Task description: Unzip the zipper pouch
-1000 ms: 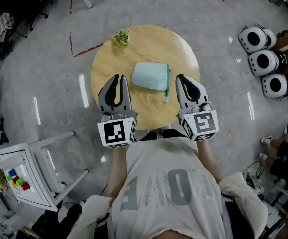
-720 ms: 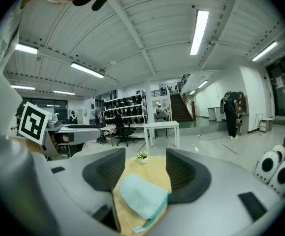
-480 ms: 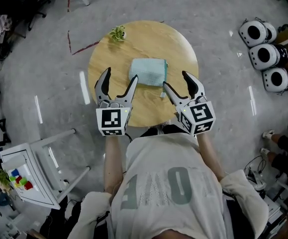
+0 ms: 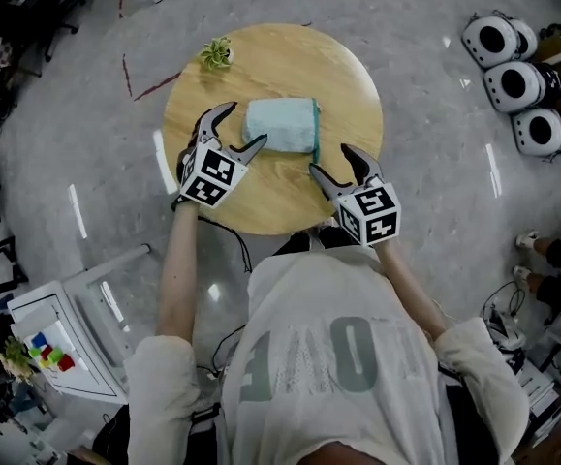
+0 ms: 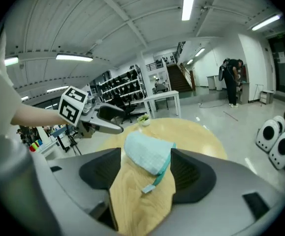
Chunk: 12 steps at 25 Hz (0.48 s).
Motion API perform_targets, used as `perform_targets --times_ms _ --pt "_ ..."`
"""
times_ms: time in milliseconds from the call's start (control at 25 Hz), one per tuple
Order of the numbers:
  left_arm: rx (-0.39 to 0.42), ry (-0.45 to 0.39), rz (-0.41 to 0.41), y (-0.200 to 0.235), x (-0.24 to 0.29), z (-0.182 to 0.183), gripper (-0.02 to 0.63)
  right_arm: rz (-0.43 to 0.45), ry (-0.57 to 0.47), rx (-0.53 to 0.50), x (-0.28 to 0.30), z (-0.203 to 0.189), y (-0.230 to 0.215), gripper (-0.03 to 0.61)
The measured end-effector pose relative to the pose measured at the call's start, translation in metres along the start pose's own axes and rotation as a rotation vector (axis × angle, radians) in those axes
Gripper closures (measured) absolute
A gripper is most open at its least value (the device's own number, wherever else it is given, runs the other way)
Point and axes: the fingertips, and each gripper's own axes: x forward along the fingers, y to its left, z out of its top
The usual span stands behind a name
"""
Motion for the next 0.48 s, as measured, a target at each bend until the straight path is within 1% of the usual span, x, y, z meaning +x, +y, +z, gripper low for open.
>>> perform_targets --times_ms 80,160,240,280,360,400,480 --pt "0.04 0.046 -0.077 -0.003 0.013 -0.008 0.278 0.012 0.061 -0.016 0.014 -0.021 0.004 0.272" --pt "0.103 0.108 -0.165 -0.011 0.027 -0.015 0.278 0.006 0.115 -0.03 0.029 -0.038 0.001 0.272" --pt "0.158 0.185 -0.255 -0.019 0.038 -0.028 0.279 0.001 0.16 -0.017 0.042 -0.049 -0.003 0.272" --pt "0.168 0.217 -0.29 -0.022 0.042 -0.034 0.279 0.008 0.179 -0.011 0.046 -0.053 -0.002 0.272" --pt "0.169 0.253 -0.332 -0.025 0.044 -0.043 0.279 0.04 0.206 0.01 0.052 -0.059 0.007 0.273" --pt "0.163 0.26 -0.347 -0.027 0.044 -0.045 0.278 0.06 0.212 0.04 0.053 -0.061 0.012 0.273" --pt "0.122 0.27 -0.385 -0.033 0.044 -0.047 0.278 0.093 0.215 0.14 0.057 -0.065 0.017 0.273"
